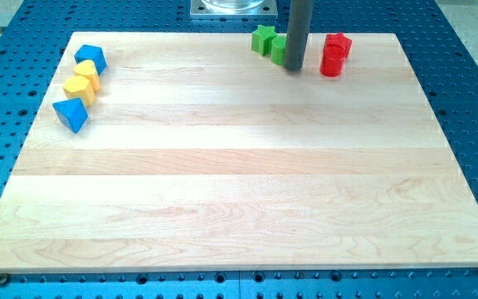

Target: Separate the green blocks

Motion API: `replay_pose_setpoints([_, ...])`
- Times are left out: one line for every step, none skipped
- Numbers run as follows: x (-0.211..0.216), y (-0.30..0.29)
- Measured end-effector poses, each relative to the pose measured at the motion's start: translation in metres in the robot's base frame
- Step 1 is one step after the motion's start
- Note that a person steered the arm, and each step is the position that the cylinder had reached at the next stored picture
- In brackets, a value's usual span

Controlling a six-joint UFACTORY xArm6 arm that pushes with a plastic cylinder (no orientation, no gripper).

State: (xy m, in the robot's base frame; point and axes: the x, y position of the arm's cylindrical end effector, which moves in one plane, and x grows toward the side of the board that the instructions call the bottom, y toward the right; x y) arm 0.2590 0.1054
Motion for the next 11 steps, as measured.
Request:
replay_pose_setpoints([-0.018, 0.050])
replay_pose_setpoints([-0.041, 0.059])
replay_pose_setpoints([-0.056, 0.060])
replay_pose_setpoints([-0.066, 0.004])
replay_pose_setpoints([-0.067, -0.020])
replay_pose_setpoints([-0.040, -0.073])
replay_pose_setpoints([-0.063, -0.076])
replay_pose_setpoints([-0.065, -0.072])
replay_pose_setpoints([-0.065, -0.071])
replay_pose_setpoints([-0.065, -0.069])
replay_pose_setpoints([-0.065, -0.069])
